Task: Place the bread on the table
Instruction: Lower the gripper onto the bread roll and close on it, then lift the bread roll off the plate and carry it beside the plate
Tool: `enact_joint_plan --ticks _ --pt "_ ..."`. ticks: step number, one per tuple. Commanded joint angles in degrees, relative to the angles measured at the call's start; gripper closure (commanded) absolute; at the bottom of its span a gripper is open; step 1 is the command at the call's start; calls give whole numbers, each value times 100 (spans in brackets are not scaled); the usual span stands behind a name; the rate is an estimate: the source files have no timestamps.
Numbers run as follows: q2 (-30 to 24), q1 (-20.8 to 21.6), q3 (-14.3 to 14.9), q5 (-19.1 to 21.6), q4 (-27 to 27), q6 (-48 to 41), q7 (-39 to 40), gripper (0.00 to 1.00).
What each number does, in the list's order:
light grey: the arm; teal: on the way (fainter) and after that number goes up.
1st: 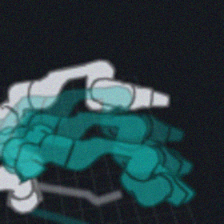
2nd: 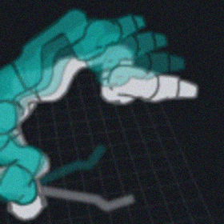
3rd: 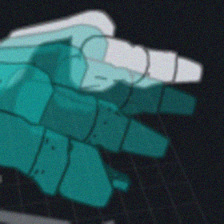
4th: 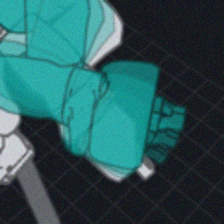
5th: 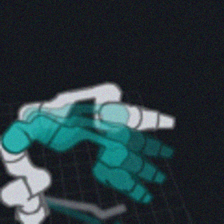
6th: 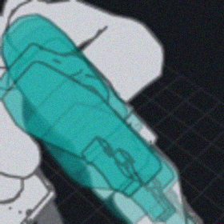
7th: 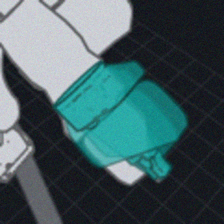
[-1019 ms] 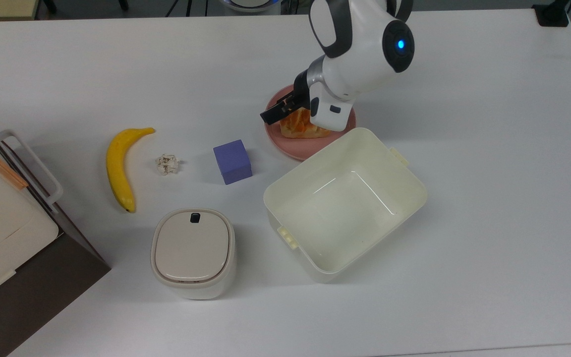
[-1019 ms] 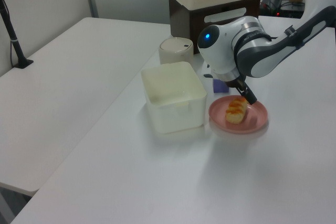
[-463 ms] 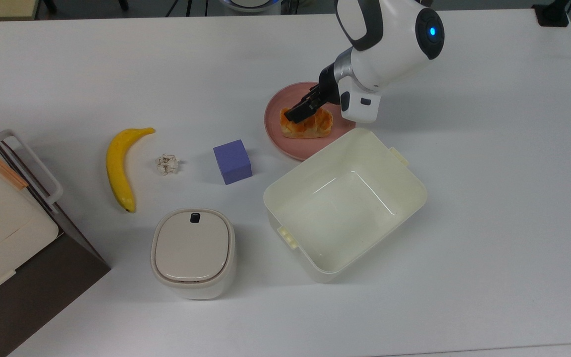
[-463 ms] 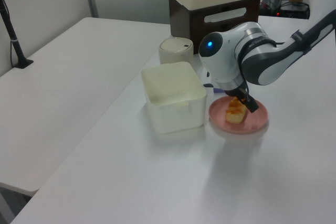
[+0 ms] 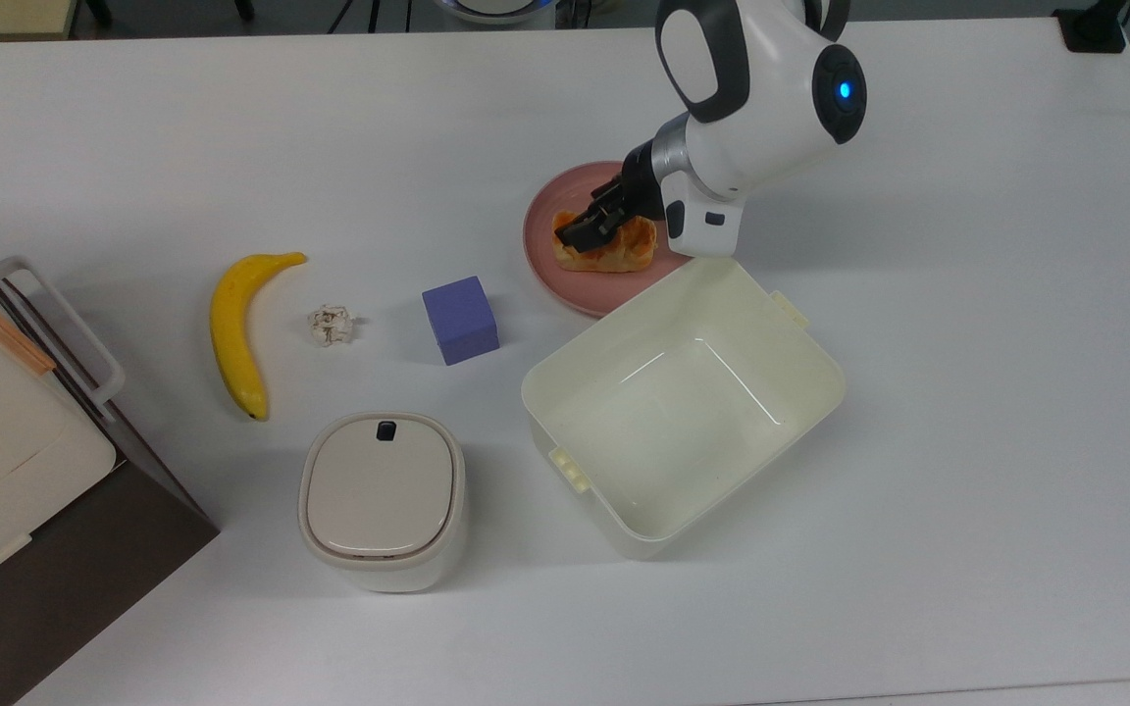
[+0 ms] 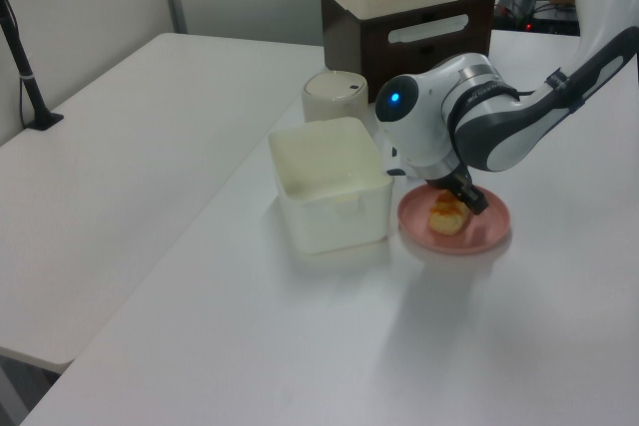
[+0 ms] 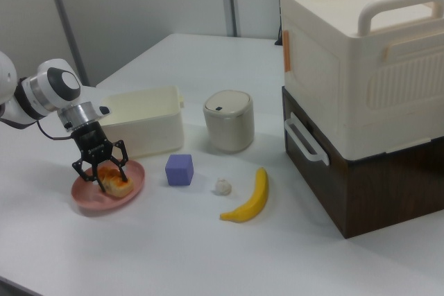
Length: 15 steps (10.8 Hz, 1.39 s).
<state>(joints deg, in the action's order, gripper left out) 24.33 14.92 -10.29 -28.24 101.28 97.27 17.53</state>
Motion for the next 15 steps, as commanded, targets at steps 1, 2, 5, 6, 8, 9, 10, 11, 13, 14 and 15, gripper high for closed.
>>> enact_joint_plan --ticks 1,2,5,6,8,9,10,11,13,14,15 --pt "10 -51 9 -76 -39 47 287 100" --pt "1 -68 9 -76 -47 56 277 100" --pt "-16 -112 9 -15 -47 56 225 100" --pt "-60 -138 9 -6 -91 47 225 100" --pt "-156 -191 9 12 -214 -6 277 100" --pt "-270 -200 9 20 -223 -23 303 100" --pt "-393 -252 9 47 -223 -197 339 100" --pt "-516 -305 9 125 -223 -469 417 100" --pt "-753 -524 27 196 -223 -786 602 100" --pt "-815 -595 44 196 -223 -979 603 100" --pt "-833 -683 62 188 -215 -1112 489 100"
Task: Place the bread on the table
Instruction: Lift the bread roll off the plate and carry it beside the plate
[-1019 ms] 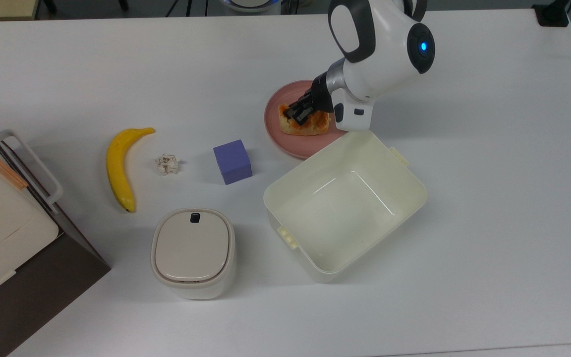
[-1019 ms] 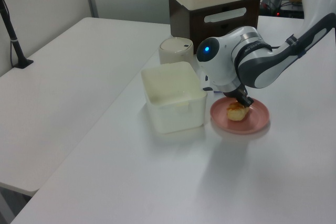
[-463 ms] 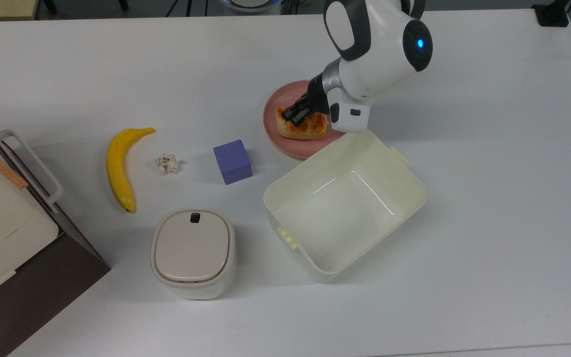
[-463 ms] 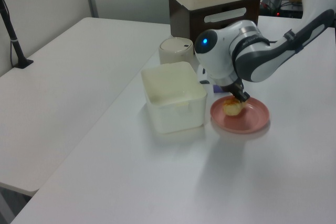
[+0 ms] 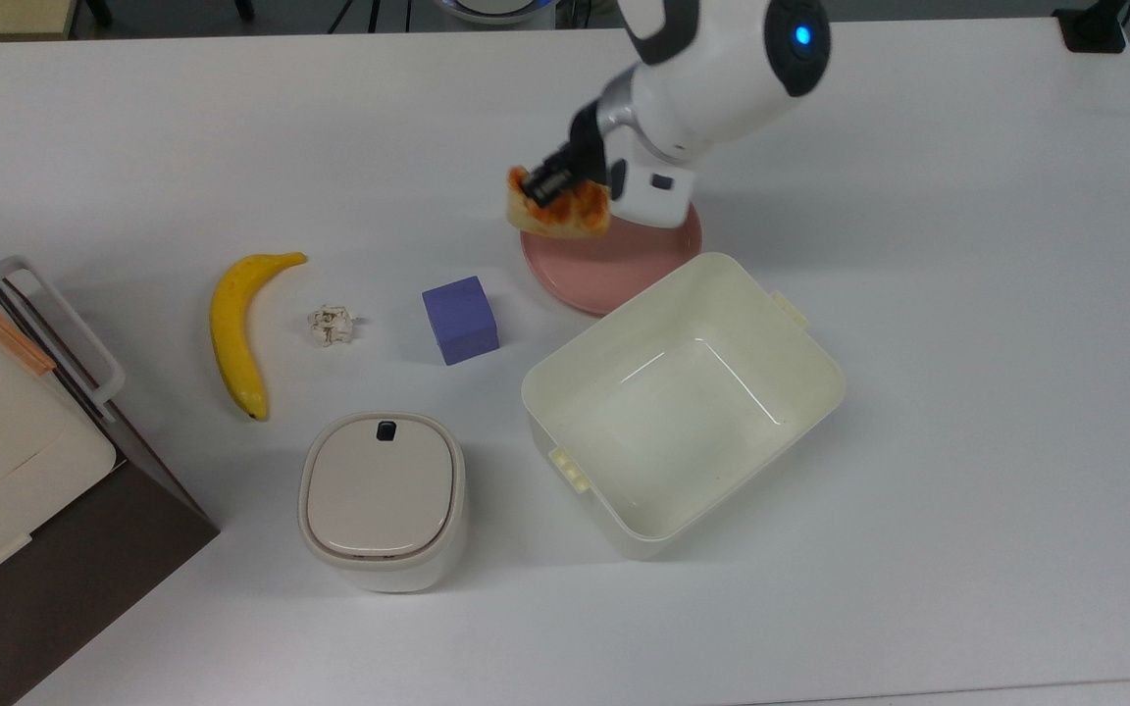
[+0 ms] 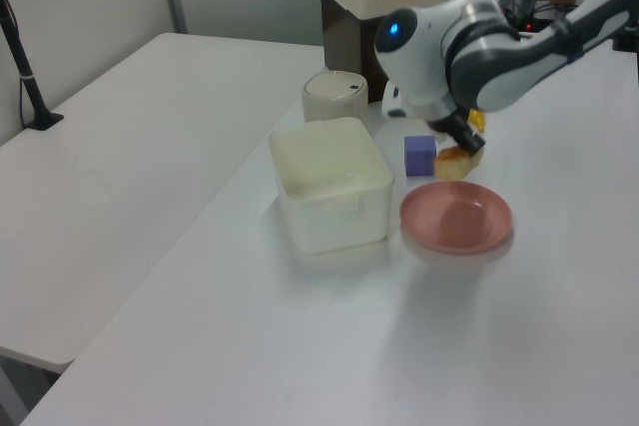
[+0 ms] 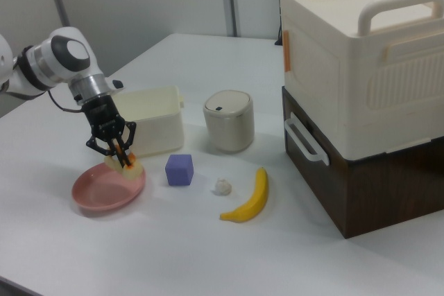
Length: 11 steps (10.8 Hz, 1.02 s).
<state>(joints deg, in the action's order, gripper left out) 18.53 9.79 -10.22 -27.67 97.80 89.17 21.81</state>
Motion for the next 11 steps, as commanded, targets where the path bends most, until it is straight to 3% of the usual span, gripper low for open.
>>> enact_joint_plan --ticks 1,9,11 --pt "-271 -336 64 121 134 -409 51 100" --pt "-192 -1040 64 -371 564 -322 121 100" --pt "-174 -1146 64 -519 879 89 78 100"
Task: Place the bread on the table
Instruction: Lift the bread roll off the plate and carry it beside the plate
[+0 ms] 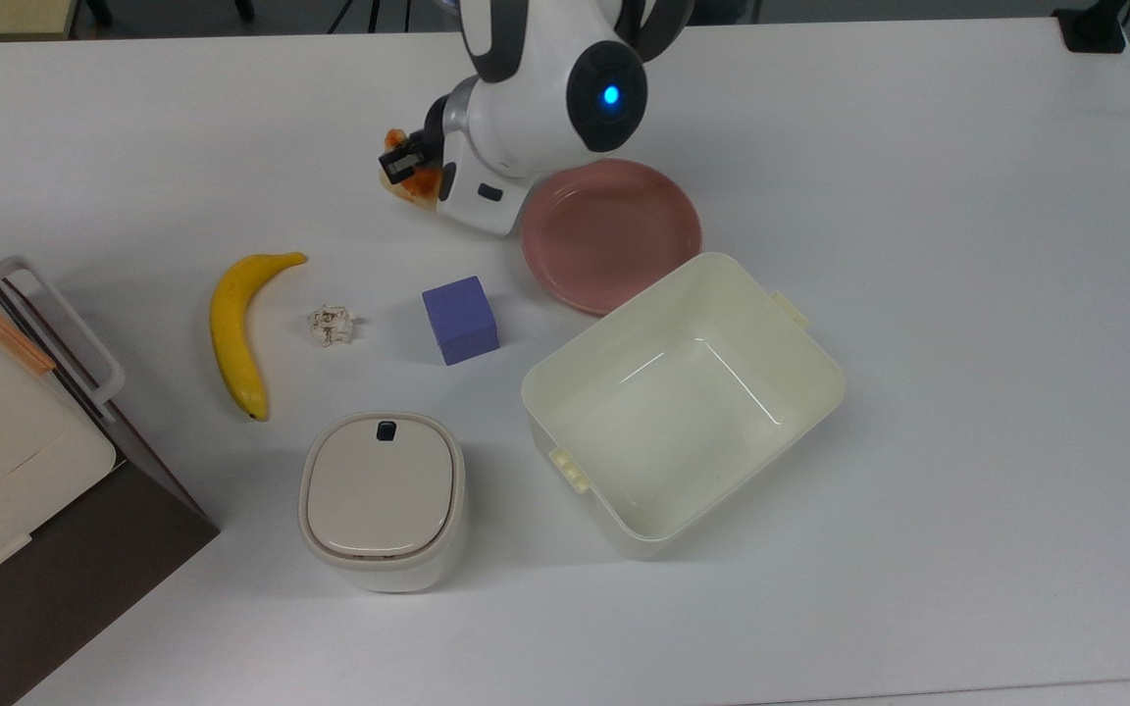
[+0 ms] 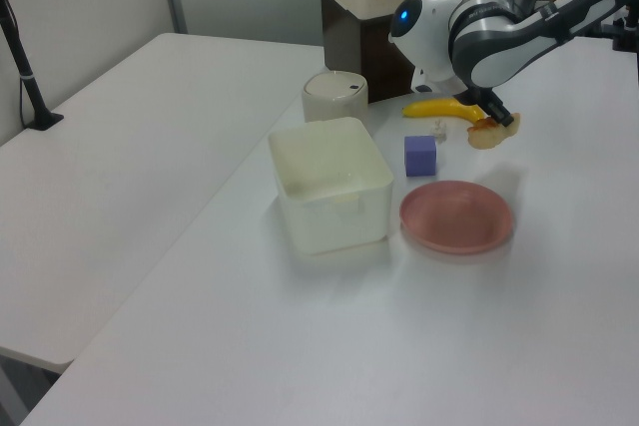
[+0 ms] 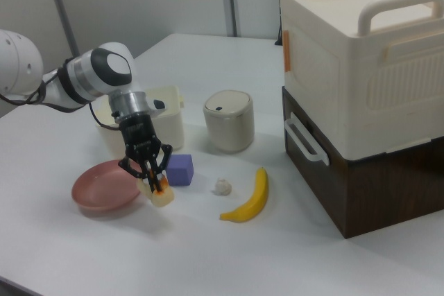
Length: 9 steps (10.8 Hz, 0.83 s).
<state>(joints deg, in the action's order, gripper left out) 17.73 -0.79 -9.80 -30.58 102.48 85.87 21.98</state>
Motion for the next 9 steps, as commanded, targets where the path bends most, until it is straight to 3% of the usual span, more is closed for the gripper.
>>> enact_joint_plan --ticks 1,7,8,9 --pt "18 -149 22 -263 422 492 43 100" --pt "371 -378 22 -448 448 879 -10 100" --pt "371 -387 22 -448 405 879 -1 96" --pt "371 -404 22 -448 413 879 42 45"
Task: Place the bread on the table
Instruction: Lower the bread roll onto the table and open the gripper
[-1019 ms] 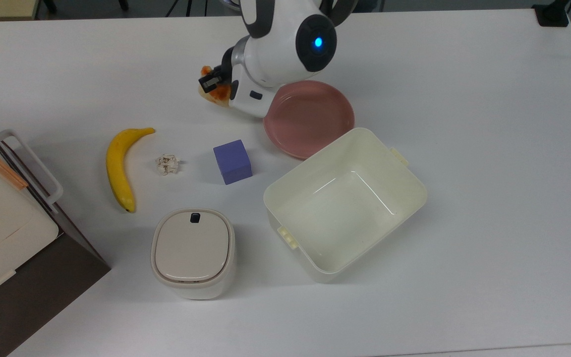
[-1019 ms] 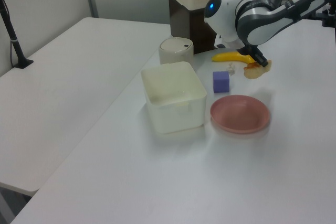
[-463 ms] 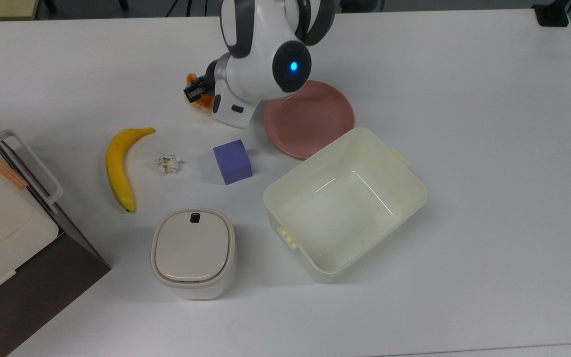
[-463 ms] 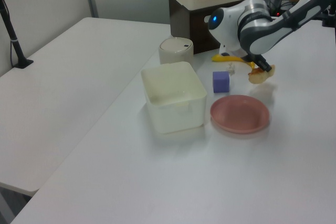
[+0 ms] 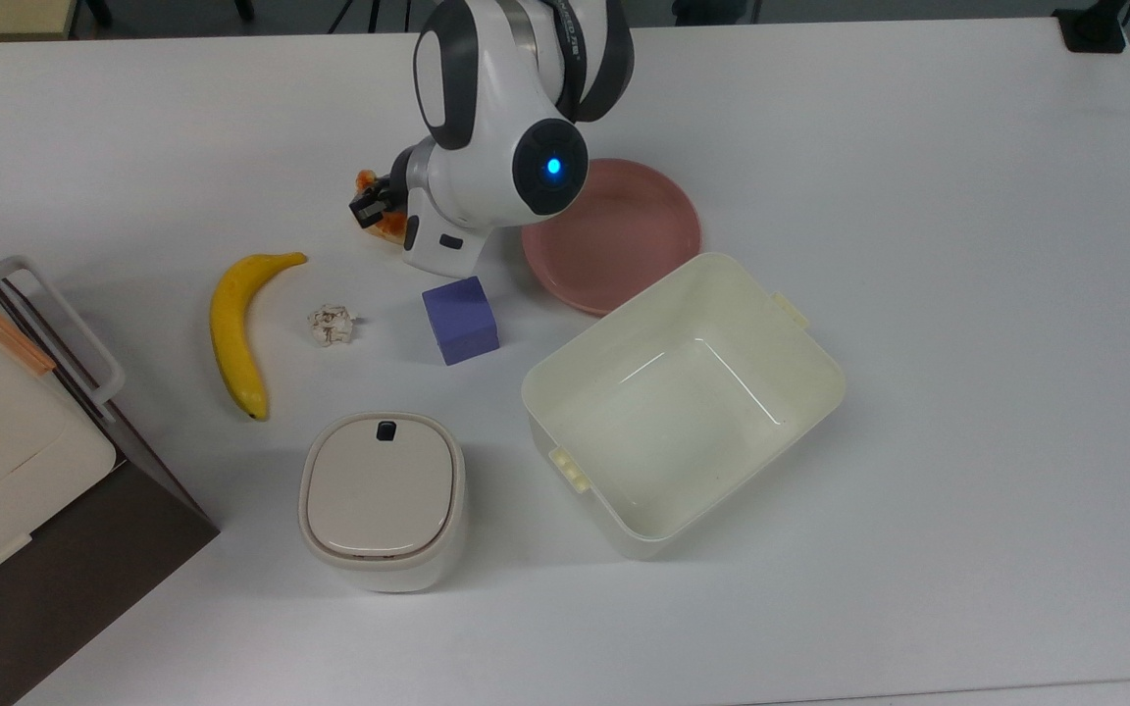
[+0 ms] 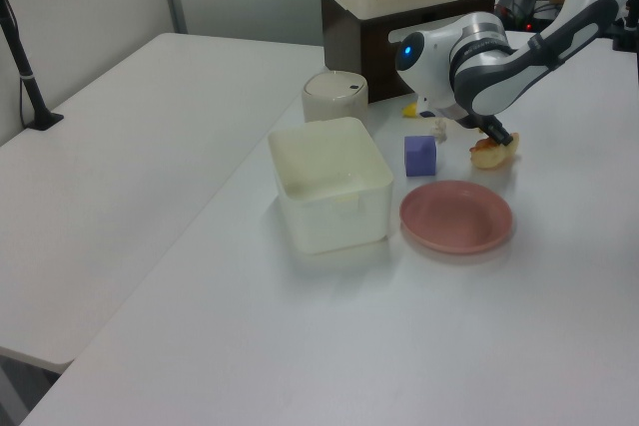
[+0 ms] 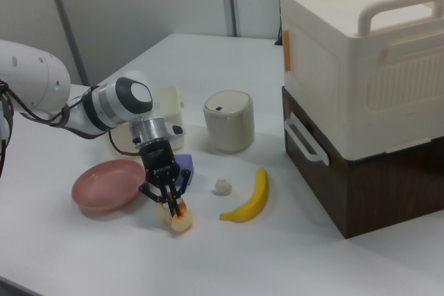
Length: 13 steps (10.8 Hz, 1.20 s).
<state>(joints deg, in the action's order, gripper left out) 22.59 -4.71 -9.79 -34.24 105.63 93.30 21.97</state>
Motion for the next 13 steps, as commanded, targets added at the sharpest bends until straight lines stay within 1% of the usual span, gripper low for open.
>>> enact_joint_plan --ticks 1,5,7,8,9,10,11,13 --pt "-124 -47 21 -91 90 136 53 0" --pt "-220 -109 21 -109 64 136 36 0" --pt "-587 -249 -6 -13 20 128 10 0" --pt "-894 -285 -15 231 -24 119 18 0" --pt "-1202 -416 -6 982 -312 127 36 0" --pt "-1440 -643 12 1833 -715 101 10 0" --pt "-1633 -767 38 2373 -971 75 -17 0" --pt "-2038 -943 108 3139 -1035 118 -43 0"
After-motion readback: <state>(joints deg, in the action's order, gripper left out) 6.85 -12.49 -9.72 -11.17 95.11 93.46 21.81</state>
